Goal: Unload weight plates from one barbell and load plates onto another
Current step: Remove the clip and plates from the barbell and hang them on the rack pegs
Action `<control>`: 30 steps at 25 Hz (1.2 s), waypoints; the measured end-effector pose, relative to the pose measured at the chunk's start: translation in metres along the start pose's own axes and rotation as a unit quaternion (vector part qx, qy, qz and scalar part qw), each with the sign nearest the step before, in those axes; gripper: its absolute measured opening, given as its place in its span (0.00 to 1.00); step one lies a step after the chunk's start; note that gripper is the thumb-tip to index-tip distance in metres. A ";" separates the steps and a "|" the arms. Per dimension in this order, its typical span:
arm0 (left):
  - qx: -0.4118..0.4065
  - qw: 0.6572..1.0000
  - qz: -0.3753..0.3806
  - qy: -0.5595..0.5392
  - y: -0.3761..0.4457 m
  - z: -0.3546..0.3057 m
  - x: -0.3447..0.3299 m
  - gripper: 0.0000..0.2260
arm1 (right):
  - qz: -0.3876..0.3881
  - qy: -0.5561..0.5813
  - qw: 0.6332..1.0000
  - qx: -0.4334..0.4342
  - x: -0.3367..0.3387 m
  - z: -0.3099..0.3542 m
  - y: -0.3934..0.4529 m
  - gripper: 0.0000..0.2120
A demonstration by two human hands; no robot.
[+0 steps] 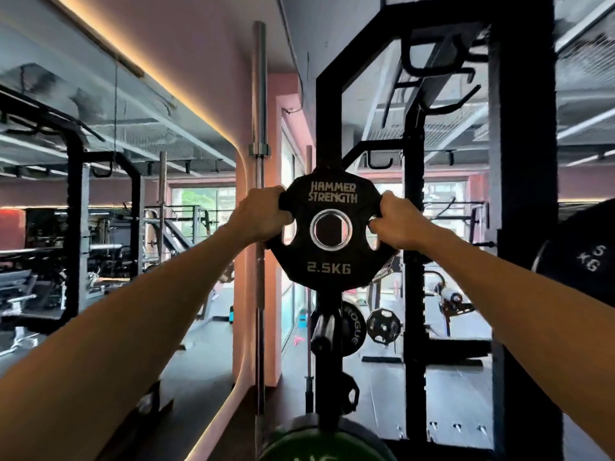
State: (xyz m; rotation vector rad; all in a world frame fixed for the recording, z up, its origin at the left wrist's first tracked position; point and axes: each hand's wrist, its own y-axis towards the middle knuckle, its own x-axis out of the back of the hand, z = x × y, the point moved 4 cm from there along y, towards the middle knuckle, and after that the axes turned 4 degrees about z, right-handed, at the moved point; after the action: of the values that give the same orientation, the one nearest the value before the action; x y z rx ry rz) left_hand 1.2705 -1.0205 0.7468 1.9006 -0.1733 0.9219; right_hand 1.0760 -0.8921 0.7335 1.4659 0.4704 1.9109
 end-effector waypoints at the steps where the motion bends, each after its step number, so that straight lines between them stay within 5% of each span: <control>1: -0.007 1.000 -0.002 0.001 0.012 0.003 0.002 0.18 | -0.004 -0.003 1.000 -0.001 0.002 0.002 0.011 0.10; 4: -0.022 0.999 -0.026 -0.004 0.049 0.010 0.011 0.11 | -0.008 -0.009 1.000 0.002 0.010 0.008 0.047 0.07; 18: -0.053 0.994 -0.093 -0.035 0.172 0.037 0.002 0.13 | -0.043 -0.054 0.998 -0.003 0.012 -0.007 0.167 0.10; 30: -0.087 0.993 -0.083 0.004 0.243 0.081 -0.093 0.09 | -0.056 0.012 0.998 -0.005 -0.053 -0.061 0.244 0.10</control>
State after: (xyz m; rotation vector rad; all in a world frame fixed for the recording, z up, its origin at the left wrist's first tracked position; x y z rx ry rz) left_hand 1.1301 -1.2357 0.8392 1.7219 -0.0856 0.7765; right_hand 0.9549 -1.0947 0.8345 1.3820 0.5426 1.8429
